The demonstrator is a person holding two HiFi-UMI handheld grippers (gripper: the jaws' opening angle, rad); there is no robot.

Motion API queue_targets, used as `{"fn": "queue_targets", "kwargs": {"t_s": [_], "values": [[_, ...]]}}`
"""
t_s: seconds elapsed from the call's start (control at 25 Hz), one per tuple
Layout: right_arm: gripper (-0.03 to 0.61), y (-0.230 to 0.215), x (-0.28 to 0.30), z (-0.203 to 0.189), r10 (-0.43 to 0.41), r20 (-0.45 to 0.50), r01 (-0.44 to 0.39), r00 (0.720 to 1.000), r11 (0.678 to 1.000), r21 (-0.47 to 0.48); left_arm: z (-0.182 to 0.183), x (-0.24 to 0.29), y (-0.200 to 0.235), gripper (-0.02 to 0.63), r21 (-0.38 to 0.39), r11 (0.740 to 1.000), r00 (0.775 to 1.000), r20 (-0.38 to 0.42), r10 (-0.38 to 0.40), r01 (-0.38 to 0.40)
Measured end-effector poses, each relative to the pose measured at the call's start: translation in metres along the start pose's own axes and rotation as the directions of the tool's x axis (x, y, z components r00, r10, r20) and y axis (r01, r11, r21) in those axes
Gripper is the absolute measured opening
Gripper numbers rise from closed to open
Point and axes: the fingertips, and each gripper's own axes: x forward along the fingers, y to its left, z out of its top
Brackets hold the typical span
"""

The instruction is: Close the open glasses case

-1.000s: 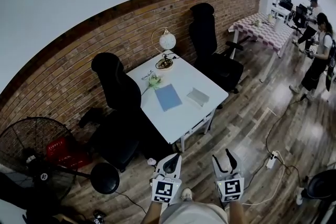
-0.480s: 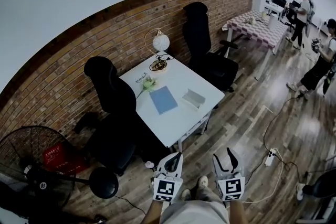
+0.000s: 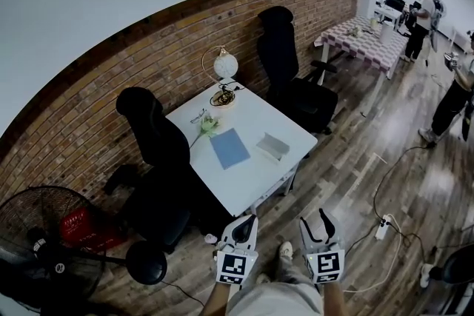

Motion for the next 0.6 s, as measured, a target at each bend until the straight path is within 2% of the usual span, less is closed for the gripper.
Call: {"fn": "queue_targets", "kwargs": {"t_s": [0.12,0.24,0.6], "values": [[0.23,-0.009,0.015,0.002,0.017,0.023,-0.016,1.0,0.999,-0.028,0.001,0.014,0.006,0.003,-0.008,1.0,1.0,-0.006,0.013,-0.013],[0.232,-0.021,0.026,-0.002,0.018,-0.011,-0.018,1.0,0.999,-0.028,0.002,0.03,0.009,0.003,-0.016,1.0,1.0,-0.007,0.023,-0.023],[0.23,-0.051,0.069,-0.003,0.049,-0.021,-0.049,0.999,0.999,-0.023,0.002,0.077,0.021,0.002,-0.029,0.998,0.999,-0.019,0.046,-0.046]]}}
